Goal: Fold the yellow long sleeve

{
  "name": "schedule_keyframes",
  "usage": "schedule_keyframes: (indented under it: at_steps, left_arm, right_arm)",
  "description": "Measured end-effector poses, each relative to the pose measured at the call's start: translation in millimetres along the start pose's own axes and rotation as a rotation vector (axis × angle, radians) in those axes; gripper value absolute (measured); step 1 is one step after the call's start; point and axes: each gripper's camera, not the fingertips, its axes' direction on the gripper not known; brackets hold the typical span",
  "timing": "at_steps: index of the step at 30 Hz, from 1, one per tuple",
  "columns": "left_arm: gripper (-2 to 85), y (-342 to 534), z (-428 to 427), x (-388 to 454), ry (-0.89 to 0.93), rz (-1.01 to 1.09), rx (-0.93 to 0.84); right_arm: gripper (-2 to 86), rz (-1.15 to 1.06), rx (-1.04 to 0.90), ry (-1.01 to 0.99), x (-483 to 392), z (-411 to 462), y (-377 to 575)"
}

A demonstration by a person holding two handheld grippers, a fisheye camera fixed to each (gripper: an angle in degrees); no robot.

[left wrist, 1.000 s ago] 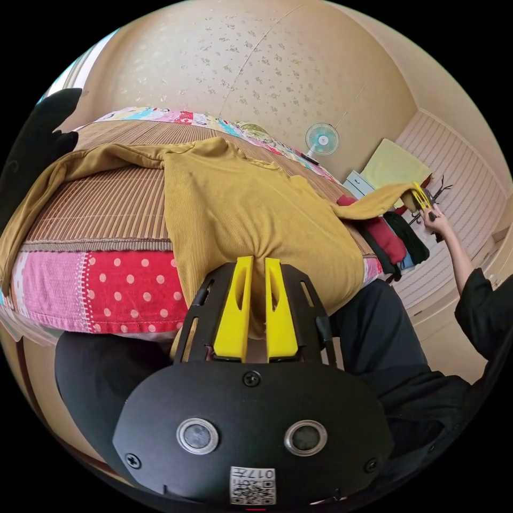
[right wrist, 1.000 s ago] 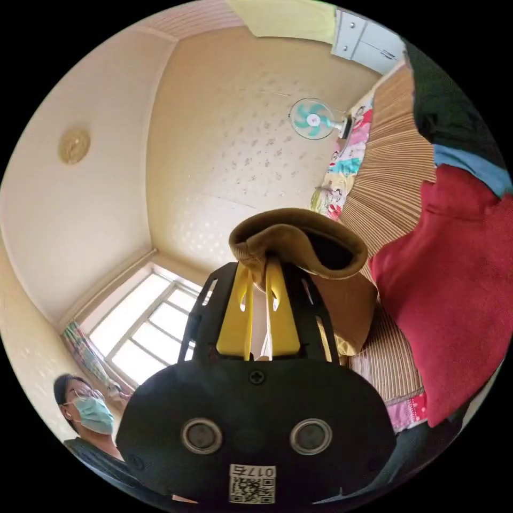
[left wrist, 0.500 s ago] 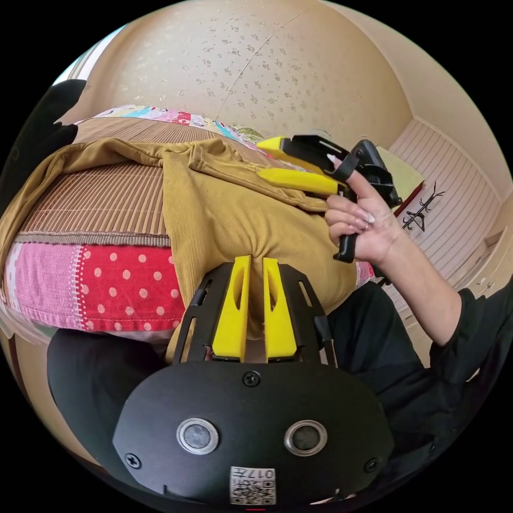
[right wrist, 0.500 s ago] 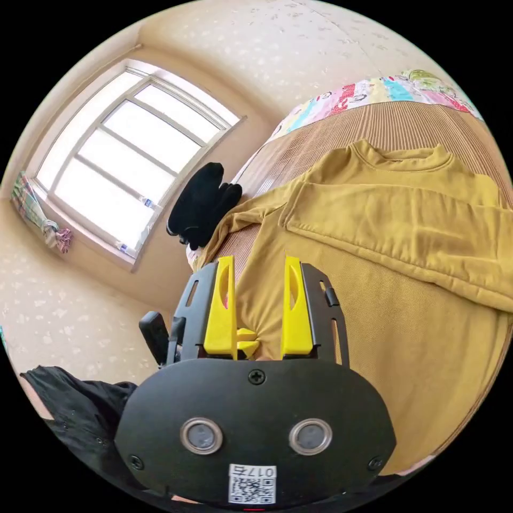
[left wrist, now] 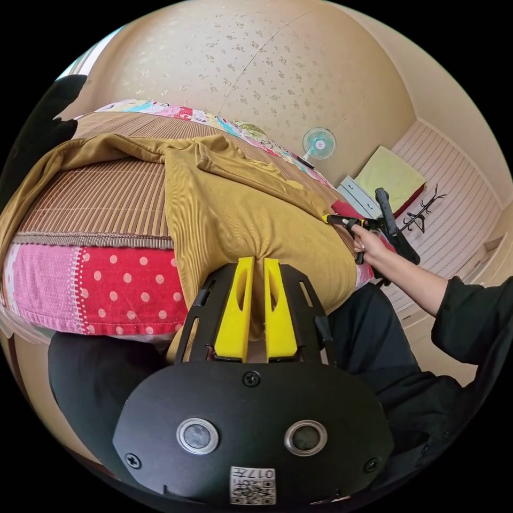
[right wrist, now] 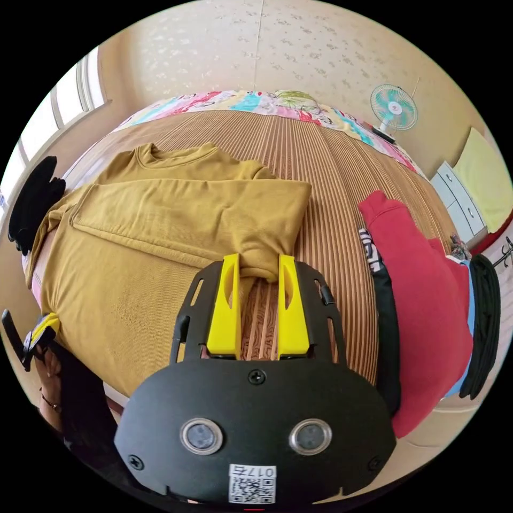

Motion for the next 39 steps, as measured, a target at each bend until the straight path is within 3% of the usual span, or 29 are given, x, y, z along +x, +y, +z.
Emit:
schedule_keyframes:
  at_steps: [4, 8, 10, 12, 14, 17, 20, 22, 25, 27, 34, 39]
  left_arm:
    - [4.5, 2, -5, 0, -0.005, 0.012, -0.002]
    - [4.9, 2, -10, -1, -0.004, 0.009, -0.021]
    - [5.0, 4, -14, -3, -0.002, -0.001, -0.019]
    - [5.0, 7, -17, -6, 0.004, -0.010, -0.007]
    - [5.0, 7, -20, -7, 0.009, -0.012, -0.012]
    - [5.0, 8, -43, -10, -0.030, -0.057, 0.002]
    - [5.2, 17, -110, -28, -0.146, -0.155, 0.195]
    - [6.7, 32, -174, -69, -0.288, -0.358, 0.387]
    - [11.2, 61, -236, -140, -0.365, -0.699, 0.529]
    - [12.6, 72, -254, -171, -0.418, -0.766, 0.565]
    - [10.7, 69, -232, -213, -0.391, -0.809, 0.391]
    - [5.3, 74, -230, -200, -0.396, -0.805, 0.405]
  right_arm:
    - [11.0, 0.057, -0.103, 0.015, -12, -20, -20]
    - [10.9, 0.024, 0.188, -0.212, -50, -78, 17]
    - [11.1, -0.025, 0.187, -0.234, -71, -73, 29]
    - [11.3, -0.068, 0.065, -0.230, -89, -40, 34]
    - [11.1, -0.034, 0.174, -0.265, -85, -25, 60]
    - [10.6, -0.019, 0.190, -0.315, -76, -24, 69]
    - [10.4, -0.031, 0.217, -0.306, -77, -23, 76]
    - [10.4, -0.037, 0.223, -0.300, -77, -21, 79]
    - [10.2, -0.033, 0.228, -0.321, -72, -19, 83]
    - [10.1, -0.033, 0.233, -0.322, -71, -18, 85]
    - [9.8, -0.036, 0.241, -0.325, -66, -15, 93]
    - [9.6, -0.038, 0.247, -0.332, -62, -13, 98]
